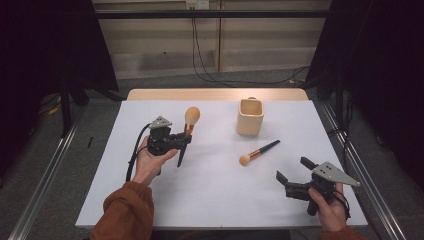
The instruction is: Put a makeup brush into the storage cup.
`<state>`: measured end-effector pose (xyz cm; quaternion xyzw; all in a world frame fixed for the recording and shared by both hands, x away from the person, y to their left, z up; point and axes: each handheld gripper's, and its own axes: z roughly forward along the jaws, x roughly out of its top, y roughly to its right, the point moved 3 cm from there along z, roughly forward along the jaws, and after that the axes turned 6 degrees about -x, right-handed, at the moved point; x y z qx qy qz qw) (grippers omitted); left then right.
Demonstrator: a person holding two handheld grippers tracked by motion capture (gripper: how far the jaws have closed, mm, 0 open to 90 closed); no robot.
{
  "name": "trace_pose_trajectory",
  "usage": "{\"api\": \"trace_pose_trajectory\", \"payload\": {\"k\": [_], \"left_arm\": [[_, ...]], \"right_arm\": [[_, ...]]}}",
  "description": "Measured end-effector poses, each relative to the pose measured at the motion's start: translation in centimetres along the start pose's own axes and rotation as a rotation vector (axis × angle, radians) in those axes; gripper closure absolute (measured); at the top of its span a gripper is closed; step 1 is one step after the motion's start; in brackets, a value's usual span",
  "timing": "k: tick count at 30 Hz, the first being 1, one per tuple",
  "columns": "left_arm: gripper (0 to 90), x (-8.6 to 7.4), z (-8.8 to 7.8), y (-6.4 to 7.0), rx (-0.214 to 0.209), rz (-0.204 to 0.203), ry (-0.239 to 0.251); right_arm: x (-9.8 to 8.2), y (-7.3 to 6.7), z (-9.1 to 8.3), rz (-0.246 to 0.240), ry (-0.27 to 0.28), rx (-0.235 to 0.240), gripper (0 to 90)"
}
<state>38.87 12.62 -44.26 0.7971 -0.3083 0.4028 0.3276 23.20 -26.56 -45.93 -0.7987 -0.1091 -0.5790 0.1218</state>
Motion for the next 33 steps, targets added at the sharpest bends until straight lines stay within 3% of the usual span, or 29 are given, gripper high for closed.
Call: {"api": "trace_pose_trajectory", "payload": {"k": [4,10,18,20,25,33], "left_arm": [[72.2,0.1,-0.4,0.3,-0.013,0.008,0.053],[72.2,0.2,-1.3,0.6,-0.005,0.026,0.099],[72.1,-0.3,-2.4,1.3,-0.039,0.023,0.146],[72.1,-0.4,-2.7,1.6,-0.048,0.015,0.160],[72.1,-0.3,-3.2,2.9,-0.070,0.042,0.176],[72.1,-0.1,-3.9,4.5,-0.101,0.066,0.204]], "right_arm": [[0.0,-0.1,0.0,-0.007,-0.001,0.006,0.0],[0.1,-0.3,0.1,0.004,0.004,0.020,0.0],[0.7,-0.9,0.1,0.033,0.026,0.061,0.3],[1.0,-1.2,0.0,0.039,0.035,0.088,0.4],[2.1,-1.9,0.0,0.049,0.064,0.143,0.1],[3.2,-2.9,0.2,0.022,0.091,0.251,0.0]]}}
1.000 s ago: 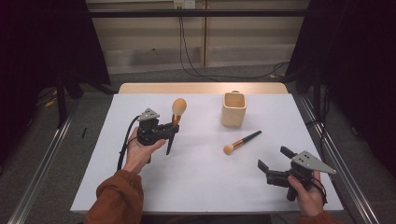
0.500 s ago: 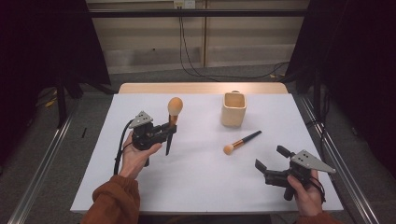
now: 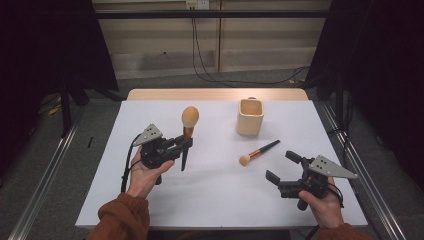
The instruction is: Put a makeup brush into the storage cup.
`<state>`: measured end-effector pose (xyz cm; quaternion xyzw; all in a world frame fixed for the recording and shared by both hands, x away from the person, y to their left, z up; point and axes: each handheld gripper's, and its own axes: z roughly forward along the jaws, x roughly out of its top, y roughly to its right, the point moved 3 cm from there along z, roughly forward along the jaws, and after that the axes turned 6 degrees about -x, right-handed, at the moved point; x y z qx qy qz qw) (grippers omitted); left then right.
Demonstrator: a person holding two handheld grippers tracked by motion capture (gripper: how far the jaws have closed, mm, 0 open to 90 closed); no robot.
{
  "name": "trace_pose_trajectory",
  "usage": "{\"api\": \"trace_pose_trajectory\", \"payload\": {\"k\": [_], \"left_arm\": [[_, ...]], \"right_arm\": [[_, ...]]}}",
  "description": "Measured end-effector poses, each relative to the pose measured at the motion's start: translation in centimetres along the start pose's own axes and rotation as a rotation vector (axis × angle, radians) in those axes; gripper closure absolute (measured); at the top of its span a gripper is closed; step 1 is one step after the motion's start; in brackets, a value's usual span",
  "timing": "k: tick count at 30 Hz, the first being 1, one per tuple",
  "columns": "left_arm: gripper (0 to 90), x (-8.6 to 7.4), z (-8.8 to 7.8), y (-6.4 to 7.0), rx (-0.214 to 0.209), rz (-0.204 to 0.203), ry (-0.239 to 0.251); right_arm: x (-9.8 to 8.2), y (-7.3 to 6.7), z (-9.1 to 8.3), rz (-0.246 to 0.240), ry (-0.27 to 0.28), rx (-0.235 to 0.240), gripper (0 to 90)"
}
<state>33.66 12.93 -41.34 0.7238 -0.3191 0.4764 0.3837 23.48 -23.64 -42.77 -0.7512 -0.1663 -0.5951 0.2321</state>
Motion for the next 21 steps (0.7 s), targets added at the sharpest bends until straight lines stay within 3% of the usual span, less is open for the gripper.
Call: {"api": "trace_pose_trajectory", "payload": {"k": [6,21], "left_arm": [[72.1,0.0,-0.1,1.1,-0.023,0.023,0.002],[72.1,-0.3,1.3,2.8,-0.071,0.017,0.010]], "right_arm": [[1.0,-0.4,0.7,0.010,0.028,0.040,0.0],[2.7,-2.5,4.0,0.005,0.035,0.124,0.4]]}}
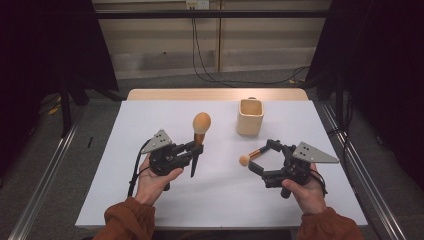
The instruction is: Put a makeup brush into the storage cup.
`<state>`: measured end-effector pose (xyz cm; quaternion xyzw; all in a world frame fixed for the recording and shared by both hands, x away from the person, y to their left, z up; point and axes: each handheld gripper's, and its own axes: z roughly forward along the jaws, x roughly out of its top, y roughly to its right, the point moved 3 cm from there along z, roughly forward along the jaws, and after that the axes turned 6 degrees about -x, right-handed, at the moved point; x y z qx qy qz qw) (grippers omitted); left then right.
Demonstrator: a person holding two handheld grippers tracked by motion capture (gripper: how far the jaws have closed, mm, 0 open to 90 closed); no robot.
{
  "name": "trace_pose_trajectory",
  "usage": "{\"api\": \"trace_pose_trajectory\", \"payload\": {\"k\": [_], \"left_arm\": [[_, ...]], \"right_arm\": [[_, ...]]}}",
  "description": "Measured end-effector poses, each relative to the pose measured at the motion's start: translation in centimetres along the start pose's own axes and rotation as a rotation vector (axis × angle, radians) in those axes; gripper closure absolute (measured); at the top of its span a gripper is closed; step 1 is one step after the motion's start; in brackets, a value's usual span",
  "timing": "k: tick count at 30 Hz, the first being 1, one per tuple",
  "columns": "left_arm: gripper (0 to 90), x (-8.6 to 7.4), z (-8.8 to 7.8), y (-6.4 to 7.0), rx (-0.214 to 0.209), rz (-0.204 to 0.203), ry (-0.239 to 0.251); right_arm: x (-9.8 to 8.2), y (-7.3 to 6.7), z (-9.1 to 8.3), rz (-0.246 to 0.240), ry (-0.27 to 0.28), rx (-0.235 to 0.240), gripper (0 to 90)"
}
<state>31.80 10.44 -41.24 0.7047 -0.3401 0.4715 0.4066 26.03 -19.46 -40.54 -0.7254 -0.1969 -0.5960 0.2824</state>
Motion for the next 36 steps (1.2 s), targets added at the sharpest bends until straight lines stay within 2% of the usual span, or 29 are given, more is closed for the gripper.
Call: {"api": "trace_pose_trajectory", "payload": {"k": [16,20,26,31,33,36], "left_arm": [[72.1,0.5,1.9,1.6,-0.038,0.017,0.014],[72.0,0.5,2.4,1.9,-0.036,0.030,0.004],[72.1,0.9,2.8,2.3,-0.044,0.043,0.013],[72.1,1.2,3.3,2.4,-0.053,0.040,0.017],[72.1,1.2,3.5,2.6,-0.050,0.055,0.018],[72.1,1.0,3.7,2.7,-0.054,0.052,0.011]], "right_arm": [[2.0,-1.9,4.2,0.003,0.002,0.065,0.0],[2.4,-2.1,5.0,0.005,0.000,0.071,0.0],[2.8,-2.2,6.2,0.002,-0.007,0.076,0.0],[3.2,-2.5,7.3,-0.005,-0.007,0.085,0.0],[3.2,-2.6,7.5,-0.001,-0.007,0.082,0.0],[3.3,-2.5,7.8,0.010,0.001,0.090,0.0]]}}
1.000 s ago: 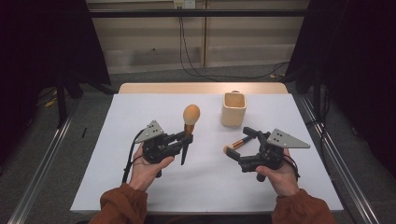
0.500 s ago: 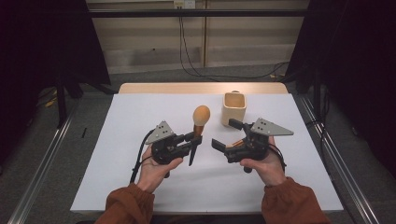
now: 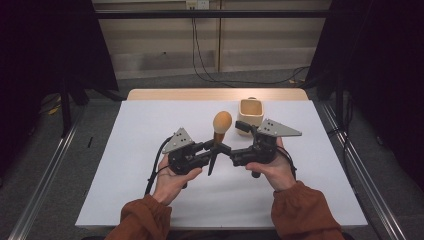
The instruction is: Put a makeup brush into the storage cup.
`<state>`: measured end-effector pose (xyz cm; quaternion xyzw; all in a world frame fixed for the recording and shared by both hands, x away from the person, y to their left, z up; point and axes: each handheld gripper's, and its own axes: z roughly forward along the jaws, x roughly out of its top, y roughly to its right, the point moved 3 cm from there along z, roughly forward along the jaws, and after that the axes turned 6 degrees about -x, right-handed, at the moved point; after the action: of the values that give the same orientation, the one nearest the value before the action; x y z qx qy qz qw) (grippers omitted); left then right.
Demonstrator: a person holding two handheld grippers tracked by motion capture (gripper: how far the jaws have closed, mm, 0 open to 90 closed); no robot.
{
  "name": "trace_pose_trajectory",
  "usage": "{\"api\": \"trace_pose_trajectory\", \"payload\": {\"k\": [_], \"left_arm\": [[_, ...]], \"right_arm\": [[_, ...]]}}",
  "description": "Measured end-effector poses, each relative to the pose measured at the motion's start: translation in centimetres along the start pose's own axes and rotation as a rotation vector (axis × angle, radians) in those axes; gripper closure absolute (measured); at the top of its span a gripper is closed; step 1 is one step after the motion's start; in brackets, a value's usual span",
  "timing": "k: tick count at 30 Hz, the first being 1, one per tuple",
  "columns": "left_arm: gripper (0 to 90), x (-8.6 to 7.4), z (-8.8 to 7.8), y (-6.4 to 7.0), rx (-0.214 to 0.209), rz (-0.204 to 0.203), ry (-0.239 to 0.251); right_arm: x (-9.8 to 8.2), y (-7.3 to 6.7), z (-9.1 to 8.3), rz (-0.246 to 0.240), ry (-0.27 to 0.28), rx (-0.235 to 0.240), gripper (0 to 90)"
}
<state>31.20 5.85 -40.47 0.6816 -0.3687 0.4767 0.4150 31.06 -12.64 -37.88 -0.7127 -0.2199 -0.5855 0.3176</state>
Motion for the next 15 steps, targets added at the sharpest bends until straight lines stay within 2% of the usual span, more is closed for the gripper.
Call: {"api": "trace_pose_trajectory", "payload": {"k": [6,11,13,15], "left_arm": [[72.0,-0.1,0.1,0.1,-0.003,0.002,-0.004],[72.1,-0.2,0.2,0.1,-0.003,0.003,-0.005],[72.1,-0.2,0.2,0.1,-0.002,0.005,-0.005],[72.0,-0.2,0.2,0.1,-0.002,0.006,-0.005]], "right_arm": [[-0.5,0.0,0.5,0.002,-0.033,-0.005,3.4],[-0.6,0.2,0.9,0.029,-0.036,-0.011,14.3],[-0.8,0.2,1.0,0.024,-0.047,-0.010,20.1],[-1.0,0.2,1.2,0.041,-0.061,-0.003,24.2]]}}
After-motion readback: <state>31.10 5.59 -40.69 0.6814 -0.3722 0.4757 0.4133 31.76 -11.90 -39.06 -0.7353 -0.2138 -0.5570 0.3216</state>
